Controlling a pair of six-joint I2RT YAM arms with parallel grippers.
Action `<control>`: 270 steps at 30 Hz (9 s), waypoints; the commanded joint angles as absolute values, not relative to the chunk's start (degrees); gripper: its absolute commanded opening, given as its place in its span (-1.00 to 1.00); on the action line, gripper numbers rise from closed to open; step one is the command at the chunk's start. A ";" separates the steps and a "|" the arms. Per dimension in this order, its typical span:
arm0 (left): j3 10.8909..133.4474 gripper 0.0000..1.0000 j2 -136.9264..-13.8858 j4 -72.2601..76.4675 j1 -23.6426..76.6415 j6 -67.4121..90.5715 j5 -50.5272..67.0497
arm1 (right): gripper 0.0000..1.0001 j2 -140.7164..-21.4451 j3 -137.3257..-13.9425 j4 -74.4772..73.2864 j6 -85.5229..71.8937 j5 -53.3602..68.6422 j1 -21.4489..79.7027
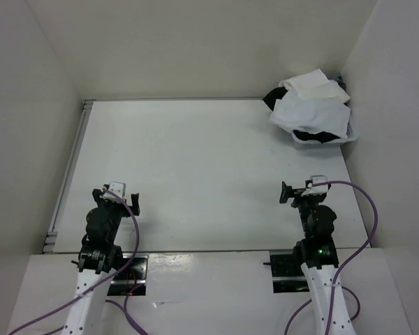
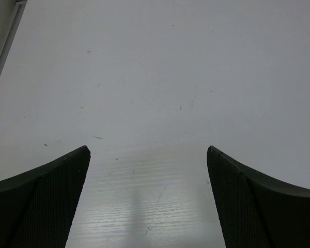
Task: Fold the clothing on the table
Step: Grab the skirt from the pile, then move the skirt to the center of the board, then flatten the skirt out
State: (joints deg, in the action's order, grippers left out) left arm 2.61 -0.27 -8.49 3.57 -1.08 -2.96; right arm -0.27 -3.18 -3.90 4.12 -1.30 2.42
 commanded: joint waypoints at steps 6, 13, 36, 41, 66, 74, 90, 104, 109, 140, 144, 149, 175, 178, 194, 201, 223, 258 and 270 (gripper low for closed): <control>0.09 0.98 7.56 -5.71 3.52 0.00 -3.43 | 0.98 4.22 0.09 -3.52 4.04 -1.93 2.64; 0.09 0.98 7.56 -5.71 3.52 0.00 -3.43 | 0.98 4.22 0.09 -3.52 4.04 -1.93 2.64; 0.09 0.98 7.56 -5.71 3.52 0.00 -3.43 | 0.98 4.22 0.09 -3.52 4.04 -1.93 2.64; 0.09 0.98 7.56 -5.71 3.52 0.00 -3.43 | 0.98 4.22 0.09 -3.52 4.04 -1.93 2.64; 2.46 0.98 7.56 5.16 3.52 12.68 -2.58 | 0.98 4.22 -13.07 -1.14 -24.32 -8.86 2.64; 6.67 0.98 7.56 9.13 3.52 76.70 4.30 | 0.98 4.22 -17.85 -1.14 -68.84 -2.47 2.64; 1.32 0.98 7.56 7.63 3.52 106.90 16.35 | 0.98 4.22 -5.79 13.25 -91.00 14.50 2.64; 25.47 0.98 -6.82 12.67 3.52 50.30 12.73 | 0.98 -40.05 -49.55 -6.58 -23.68 22.24 3.25; 42.42 0.98 -37.18 3.71 4.04 34.84 16.79 | 0.98 -52.88 -59.99 -13.68 -23.73 11.98 3.25; 63.37 0.98 -76.46 -6.59 21.01 25.49 -16.88 | 0.98 -106.70 -100.28 -34.10 -19.24 -13.80 -8.26; 62.23 0.98 -76.99 -4.58 19.95 26.19 -15.82 | 0.98 -108.80 -101.68 -31.99 -19.25 -13.80 -7.03; 61.70 0.98 -77.70 -4.04 19.95 26.19 -16.35 | 0.94 -114.42 -105.64 -32.60 -19.77 -15.03 -7.03; 59.06 0.98 -65.84 -5.10 21.01 29.53 -12.49 | -1.00 -94.23 -120.40 -38.14 -16.17 -18.98 12.79; 58.54 0.98 -63.46 -6.32 21.01 29.53 -12.48 | -1.00 -92.99 -125.58 -38.14 -14.85 -17.50 22.19; 48.53 0.98 -45.01 -9.76 21.53 32.95 -10.20 | 0.80 -96.77 -100.60 -32.52 -15.46 -18.09 40.78; 44.92 0.98 -45.96 -8.18 22.06 34.72 -5.99 | 0.94 -94.85 -86.93 -31.99 -17.40 -27.07 40.78; 27.78 0.82 -32.81 -15.72 20.40 49.48 -18.98 | 0.92 -79.63 -77.17 -24.08 -14.06 -17.67 41.31; 28.73 0.14 -60.19 -9.85 19.86 56.52 -23.73 | 0.89 -68.55 -67.50 -19.69 -15.64 -10.72 41.84; 31.38 -0.24 -69.52 -7.65 19.86 53.88 -22.59 | 0.87 -68.55 -67.50 -20.21 -16.17 -9.59 41.84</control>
